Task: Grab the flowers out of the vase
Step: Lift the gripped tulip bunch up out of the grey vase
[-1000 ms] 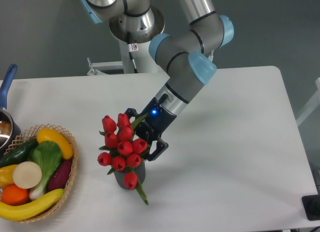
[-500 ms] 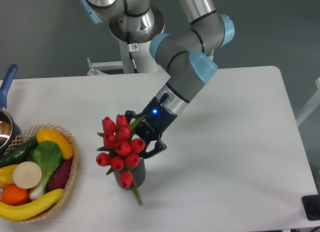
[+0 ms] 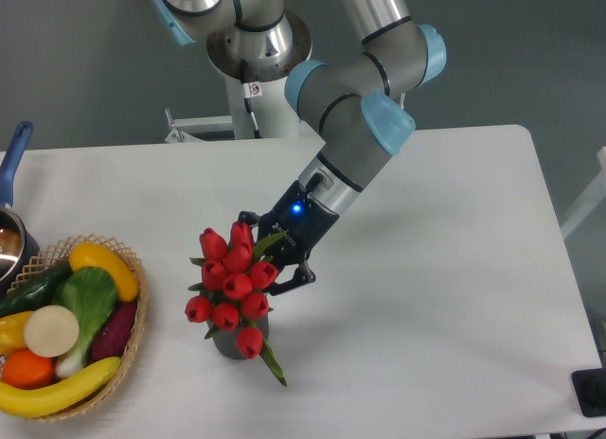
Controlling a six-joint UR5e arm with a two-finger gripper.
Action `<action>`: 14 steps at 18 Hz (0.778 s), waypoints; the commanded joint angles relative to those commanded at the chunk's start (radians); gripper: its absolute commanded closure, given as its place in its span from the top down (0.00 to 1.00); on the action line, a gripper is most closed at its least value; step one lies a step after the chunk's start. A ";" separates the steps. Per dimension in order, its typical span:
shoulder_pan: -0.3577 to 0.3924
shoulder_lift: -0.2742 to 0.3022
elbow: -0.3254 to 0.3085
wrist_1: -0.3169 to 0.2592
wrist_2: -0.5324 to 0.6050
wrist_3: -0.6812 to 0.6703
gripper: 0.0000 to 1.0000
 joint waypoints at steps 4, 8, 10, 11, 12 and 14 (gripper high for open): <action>0.002 0.034 0.000 0.000 -0.029 -0.054 0.36; 0.006 0.080 0.002 0.000 -0.032 -0.138 0.36; 0.009 0.098 0.003 0.000 -0.032 -0.146 0.36; 0.014 0.106 0.003 -0.002 -0.034 -0.146 0.36; 0.018 0.112 0.003 0.000 -0.034 -0.146 0.36; 0.025 0.123 0.017 0.000 -0.049 -0.164 0.36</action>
